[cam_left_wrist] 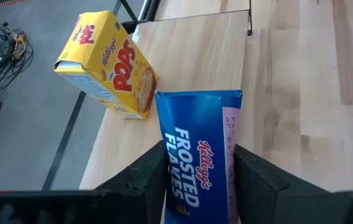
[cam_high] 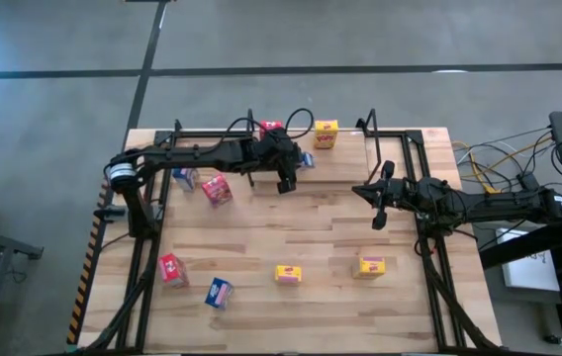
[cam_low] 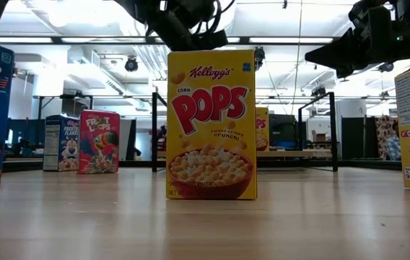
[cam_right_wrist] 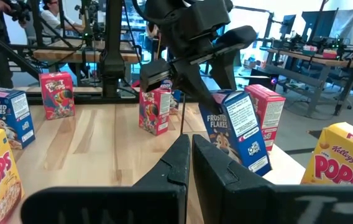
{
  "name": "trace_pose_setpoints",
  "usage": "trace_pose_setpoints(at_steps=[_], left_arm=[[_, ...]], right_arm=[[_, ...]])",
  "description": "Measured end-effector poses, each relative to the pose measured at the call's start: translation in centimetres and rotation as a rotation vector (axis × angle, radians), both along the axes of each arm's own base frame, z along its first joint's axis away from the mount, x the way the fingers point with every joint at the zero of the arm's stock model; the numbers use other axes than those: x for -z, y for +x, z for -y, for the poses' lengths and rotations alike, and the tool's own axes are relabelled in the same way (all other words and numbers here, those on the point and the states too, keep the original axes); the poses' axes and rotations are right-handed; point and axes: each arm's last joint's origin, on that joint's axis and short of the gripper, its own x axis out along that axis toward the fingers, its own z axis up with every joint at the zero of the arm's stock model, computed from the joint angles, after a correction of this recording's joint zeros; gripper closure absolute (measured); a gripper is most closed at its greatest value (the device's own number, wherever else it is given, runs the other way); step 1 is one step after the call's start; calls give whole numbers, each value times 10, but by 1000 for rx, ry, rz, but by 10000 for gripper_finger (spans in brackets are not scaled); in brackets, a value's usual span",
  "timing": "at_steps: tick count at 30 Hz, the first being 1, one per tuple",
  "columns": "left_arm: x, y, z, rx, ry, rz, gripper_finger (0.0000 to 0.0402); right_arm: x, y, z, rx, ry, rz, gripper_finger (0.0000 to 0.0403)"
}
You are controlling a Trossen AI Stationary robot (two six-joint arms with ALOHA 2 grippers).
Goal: Stack cereal on shelf
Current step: Put the right blue cereal box on the shelf
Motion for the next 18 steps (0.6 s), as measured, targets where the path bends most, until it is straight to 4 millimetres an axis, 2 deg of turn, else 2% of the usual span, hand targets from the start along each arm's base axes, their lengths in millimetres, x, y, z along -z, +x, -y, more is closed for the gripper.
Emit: trace_pose_setpoints(at_steps=[7,18], left_arm=[[0,-3,-9,-23,0,0,230],[0,-4,-12,-19,11,-6,180]], right_arm=[[0,0,0,0,0,0,394],[0,0,0,0,0,1,394]])
